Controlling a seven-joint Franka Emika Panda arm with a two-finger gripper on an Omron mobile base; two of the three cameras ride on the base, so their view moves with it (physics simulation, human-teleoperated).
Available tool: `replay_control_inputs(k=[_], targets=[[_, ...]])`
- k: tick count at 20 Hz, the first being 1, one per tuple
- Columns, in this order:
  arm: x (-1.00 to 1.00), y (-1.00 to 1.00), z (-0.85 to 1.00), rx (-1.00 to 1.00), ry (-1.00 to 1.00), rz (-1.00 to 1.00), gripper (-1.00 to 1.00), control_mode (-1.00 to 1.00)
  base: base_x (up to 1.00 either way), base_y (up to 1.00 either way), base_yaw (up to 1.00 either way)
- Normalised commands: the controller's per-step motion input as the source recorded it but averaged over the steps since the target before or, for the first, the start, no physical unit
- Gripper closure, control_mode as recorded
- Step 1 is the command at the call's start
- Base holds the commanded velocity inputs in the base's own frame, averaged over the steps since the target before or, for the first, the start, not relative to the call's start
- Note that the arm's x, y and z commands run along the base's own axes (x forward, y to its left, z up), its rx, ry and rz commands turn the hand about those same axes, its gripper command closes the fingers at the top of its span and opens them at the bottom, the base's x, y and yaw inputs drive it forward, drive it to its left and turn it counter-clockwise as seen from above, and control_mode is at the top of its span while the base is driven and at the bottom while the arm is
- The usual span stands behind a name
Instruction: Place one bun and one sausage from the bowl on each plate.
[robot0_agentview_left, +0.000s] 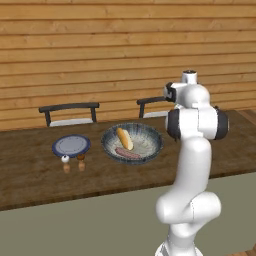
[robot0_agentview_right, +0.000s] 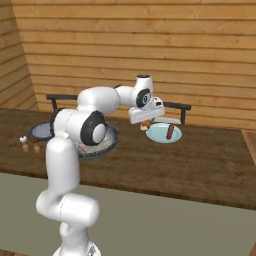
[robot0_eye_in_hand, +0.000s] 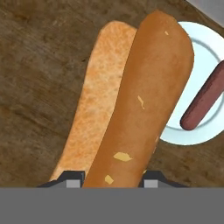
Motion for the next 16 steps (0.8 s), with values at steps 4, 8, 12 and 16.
replay_control_inputs(k=[4,8,12,16], targets=[[0.58,0.0,-0.38,0.0,0.02,0.04,1.0,-1.0,0.0,0.0,0.0],[0.2,-0.22,-0.41,0.0,0.03,0.01,1.0,-1.0,0.0,0.0,0.0],[0.04,-0.32,-0.35,0.0,0.0,0.0,1.0,-1.0,0.0,0.0,0.0],[0.13,-0.13,-0.09,0.0,0.0,0.0,1.0,-1.0,0.0,0.0,0.0]])
